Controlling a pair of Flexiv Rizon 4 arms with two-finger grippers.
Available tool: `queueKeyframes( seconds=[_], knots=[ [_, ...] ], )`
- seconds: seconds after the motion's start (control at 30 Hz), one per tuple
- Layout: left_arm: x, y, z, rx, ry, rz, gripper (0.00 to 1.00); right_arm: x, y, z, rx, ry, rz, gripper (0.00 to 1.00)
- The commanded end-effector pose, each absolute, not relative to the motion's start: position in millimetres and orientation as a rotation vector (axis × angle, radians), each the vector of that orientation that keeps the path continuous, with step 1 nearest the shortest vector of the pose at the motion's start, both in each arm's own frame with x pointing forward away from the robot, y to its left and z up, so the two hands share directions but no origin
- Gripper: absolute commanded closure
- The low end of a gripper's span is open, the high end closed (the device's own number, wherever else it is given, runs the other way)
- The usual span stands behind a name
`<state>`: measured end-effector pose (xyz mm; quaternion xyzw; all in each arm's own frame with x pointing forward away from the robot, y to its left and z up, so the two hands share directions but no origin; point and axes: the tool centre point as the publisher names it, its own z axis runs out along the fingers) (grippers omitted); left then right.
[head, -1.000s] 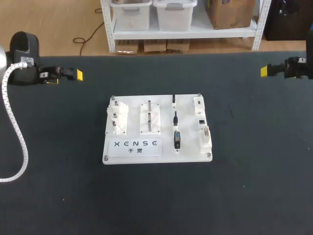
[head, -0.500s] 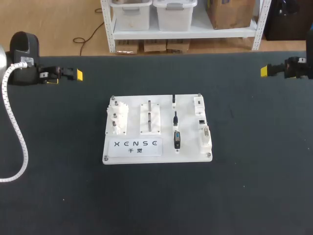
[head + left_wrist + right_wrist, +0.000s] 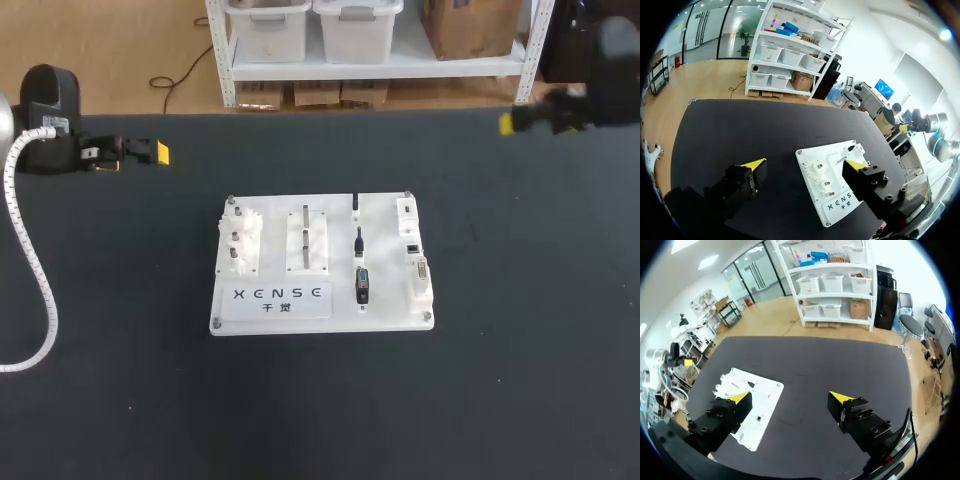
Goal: Insert the USB connector, Ethernet cable, and multi-pin plug into their matching sockets one by one.
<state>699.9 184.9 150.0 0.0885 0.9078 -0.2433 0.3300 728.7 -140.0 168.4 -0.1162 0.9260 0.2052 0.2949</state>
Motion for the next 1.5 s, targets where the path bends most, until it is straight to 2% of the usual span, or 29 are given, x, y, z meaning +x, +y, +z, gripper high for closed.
queueKeyframes(
  seconds=[0.03,0.37,0.83,1.07,1.5],
  knots=[
    [700,185,150,0.232,2.374,-0.636,0.00,751,-93,173,-0.186,2.589,0.192,0.00],
    [700,185,150,0.232,2.374,-0.636,0.00,761,-25,131,-0.096,2.856,-0.092,0.00],
    [700,185,150,0.232,2.374,-0.636,0.00,761,39,70,-0.061,2.956,-0.183,0.00],
    [700,185,150,0.232,2.374,-0.636,0.00,755,53,53,-0.059,2.970,-0.080,0.00],
    [700,185,150,0.232,2.374,-0.636,0.00,746,49,39,0.035,3.008,0.107,0.00]
  ],
)
